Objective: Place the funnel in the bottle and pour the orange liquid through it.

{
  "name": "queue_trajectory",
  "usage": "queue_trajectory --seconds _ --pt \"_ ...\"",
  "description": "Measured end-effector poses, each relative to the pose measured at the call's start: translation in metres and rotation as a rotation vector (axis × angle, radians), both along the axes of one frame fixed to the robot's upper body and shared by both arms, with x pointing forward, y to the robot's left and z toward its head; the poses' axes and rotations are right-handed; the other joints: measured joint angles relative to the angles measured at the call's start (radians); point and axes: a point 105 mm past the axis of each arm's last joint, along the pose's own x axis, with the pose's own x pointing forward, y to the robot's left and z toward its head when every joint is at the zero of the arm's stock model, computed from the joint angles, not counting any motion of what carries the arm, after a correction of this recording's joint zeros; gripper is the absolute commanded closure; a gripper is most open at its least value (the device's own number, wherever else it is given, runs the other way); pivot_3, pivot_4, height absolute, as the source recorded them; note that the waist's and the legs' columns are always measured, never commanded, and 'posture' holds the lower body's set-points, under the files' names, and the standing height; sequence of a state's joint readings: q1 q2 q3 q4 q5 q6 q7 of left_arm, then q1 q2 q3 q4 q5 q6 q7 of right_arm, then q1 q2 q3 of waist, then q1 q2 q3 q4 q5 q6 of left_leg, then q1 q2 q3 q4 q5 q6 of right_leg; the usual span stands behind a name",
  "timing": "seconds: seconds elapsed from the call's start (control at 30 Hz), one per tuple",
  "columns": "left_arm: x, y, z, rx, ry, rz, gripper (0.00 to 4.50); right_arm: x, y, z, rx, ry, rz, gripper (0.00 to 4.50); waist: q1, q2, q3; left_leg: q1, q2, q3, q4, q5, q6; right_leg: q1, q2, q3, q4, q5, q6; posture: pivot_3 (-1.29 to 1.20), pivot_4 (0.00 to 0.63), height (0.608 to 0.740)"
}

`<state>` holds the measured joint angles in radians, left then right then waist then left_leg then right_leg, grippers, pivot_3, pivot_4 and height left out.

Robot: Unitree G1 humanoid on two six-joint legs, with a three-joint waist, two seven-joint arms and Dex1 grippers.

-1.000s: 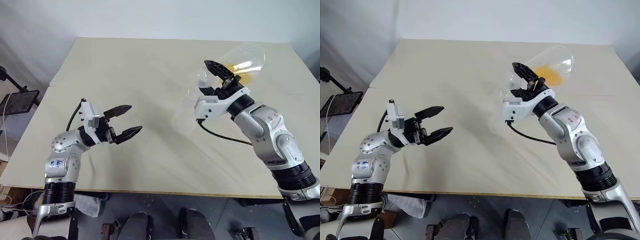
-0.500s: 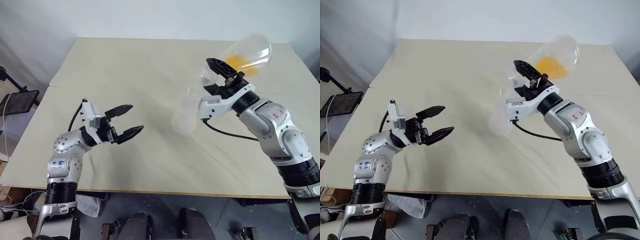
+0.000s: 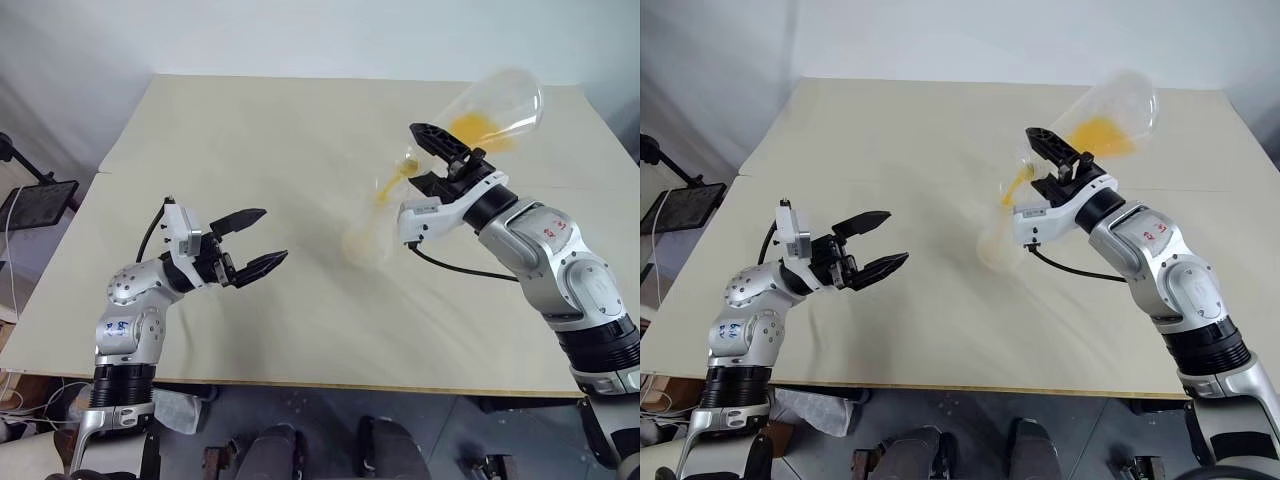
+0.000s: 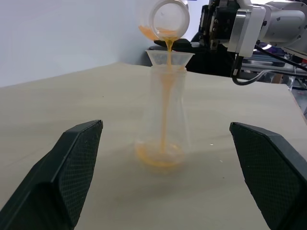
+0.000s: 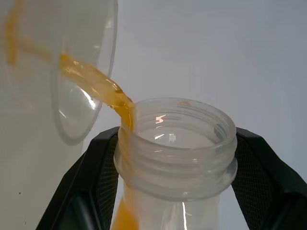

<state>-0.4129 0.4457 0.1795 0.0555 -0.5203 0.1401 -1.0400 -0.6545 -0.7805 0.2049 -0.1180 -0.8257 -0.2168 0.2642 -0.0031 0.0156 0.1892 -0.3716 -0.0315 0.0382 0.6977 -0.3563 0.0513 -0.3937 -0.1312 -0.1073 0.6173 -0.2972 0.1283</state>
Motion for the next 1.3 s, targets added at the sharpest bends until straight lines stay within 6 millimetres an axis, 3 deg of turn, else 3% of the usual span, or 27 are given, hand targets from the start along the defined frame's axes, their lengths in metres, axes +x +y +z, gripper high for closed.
queue_trajectory --seconds 1.3 --pt "-0.0008 0.0011 -0.0032 -0.001 0.010 0.009 0.00 0.0008 -0.0032 -0.0053 -0.081 -0.061 -0.018 1.69 0.000 0.000 0.000 0.000 0.000 0.000 0.000 0.000 0.000 0.000 0.000 0.000 -0.001 0.000 0.000 0.00 0.150 0.740"
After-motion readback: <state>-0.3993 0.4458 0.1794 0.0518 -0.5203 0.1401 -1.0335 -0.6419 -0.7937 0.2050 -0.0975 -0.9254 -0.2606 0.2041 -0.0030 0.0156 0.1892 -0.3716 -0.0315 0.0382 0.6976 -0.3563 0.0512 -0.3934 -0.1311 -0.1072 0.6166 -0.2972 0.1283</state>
